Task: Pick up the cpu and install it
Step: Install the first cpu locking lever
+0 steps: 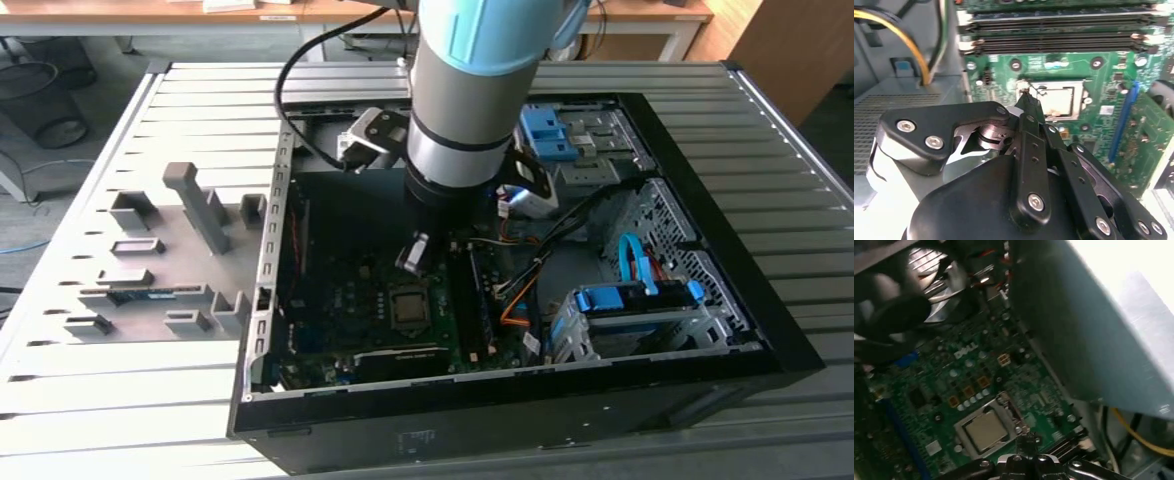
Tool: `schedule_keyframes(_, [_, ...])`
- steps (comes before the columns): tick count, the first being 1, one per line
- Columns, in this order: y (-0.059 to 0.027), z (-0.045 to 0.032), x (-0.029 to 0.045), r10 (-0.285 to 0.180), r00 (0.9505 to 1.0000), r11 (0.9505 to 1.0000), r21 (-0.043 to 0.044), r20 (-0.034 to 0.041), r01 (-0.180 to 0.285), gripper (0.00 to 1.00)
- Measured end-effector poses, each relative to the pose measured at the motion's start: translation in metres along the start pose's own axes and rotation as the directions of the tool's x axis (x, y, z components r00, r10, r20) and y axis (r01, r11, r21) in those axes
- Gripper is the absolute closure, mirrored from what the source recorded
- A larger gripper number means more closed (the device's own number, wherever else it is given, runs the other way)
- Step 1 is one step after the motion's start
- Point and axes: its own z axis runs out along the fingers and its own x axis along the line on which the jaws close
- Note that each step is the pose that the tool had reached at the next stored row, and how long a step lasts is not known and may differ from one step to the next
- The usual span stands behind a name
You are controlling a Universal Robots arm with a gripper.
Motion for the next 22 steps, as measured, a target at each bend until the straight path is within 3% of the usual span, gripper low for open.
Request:
schedule_keyframes(3, [-0.0021,0.0024,0.0031,-0.002,1.0000,1.0000,-0.0008,-0.0055,0.002,0.90])
schedule_keyframes(11, [-0.0055,0.0080,0.0051,-0.009,0.9994,0.9999,0.0080,-0.0323,0.009,0.90])
schedule_keyframes(16, [-0.0097,0.0126,0.0112,-0.009,0.9993,0.9999,0.0108,-0.0377,0.009,0.90])
schedule_keyframes(22, [-0.0205,0.0197,0.0278,-0.008,0.9993,0.9999,0.0108,-0.0377,0.009,0.90])
